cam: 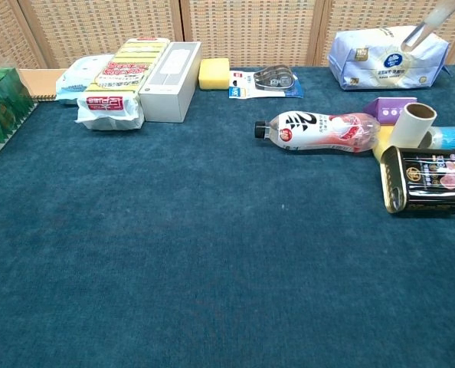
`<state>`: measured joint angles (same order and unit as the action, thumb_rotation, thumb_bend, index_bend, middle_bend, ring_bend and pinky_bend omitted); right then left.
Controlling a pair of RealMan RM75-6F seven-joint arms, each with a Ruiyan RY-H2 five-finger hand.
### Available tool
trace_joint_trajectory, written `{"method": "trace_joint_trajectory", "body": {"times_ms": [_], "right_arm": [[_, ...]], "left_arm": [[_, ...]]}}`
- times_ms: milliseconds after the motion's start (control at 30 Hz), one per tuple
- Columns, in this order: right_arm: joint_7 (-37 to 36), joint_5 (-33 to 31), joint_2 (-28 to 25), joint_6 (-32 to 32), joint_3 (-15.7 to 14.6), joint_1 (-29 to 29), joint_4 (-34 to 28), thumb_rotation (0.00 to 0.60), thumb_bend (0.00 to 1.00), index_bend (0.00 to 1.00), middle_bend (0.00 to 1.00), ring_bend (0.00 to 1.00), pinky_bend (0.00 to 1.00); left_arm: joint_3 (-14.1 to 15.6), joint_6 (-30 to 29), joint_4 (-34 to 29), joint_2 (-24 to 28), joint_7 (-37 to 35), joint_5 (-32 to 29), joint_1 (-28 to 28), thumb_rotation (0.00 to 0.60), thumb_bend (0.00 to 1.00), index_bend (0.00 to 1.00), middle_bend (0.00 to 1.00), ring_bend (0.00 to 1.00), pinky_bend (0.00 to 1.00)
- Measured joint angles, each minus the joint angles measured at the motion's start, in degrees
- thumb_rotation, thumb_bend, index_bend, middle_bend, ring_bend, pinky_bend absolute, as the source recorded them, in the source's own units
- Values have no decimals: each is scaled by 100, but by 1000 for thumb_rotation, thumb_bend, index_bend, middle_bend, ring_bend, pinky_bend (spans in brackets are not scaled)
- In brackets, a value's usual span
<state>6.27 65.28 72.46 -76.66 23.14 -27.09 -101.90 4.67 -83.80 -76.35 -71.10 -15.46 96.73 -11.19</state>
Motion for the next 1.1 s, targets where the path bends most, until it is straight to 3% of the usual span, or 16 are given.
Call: {"method": "trace_joint_trajectory", "body": {"times_ms": [567, 733, 833, 967, 1100], "right_arm": [[-630, 212, -1236, 301, -401, 578, -1343, 600, 447, 807, 981, 1000, 946], [-606, -251, -1312, 334, -302, 533, -1276, 600, 449, 807, 982, 1000, 946], [-477, -432, -1306, 353, -394, 547, -1377, 600, 448, 807, 983, 1000, 947], [-473, 18, -1444, 446, -609, 616, -1572, 600, 448, 807, 983, 1000, 948], [-457, 371, -1427, 251, -564, 661, -1571, 600, 449, 807, 984, 1000, 948]], "left_arm": [[-58, -88, 149, 16, -220, -74, 32, 386, 0, 0, 0, 0, 32], [-51, -115, 179, 10, -259, -55, 40, 387, 0, 0, 0, 0, 32], [-68, -106, 162, 15, -266, -75, 33, 390, 0, 0, 0, 0, 32], [-45, -105, 148, 17, -250, -26, 25, 387, 0, 0, 0, 0, 32], [-21, -150, 156, 16, -256, 6, 48, 386, 0, 0, 0, 0, 32]]}}
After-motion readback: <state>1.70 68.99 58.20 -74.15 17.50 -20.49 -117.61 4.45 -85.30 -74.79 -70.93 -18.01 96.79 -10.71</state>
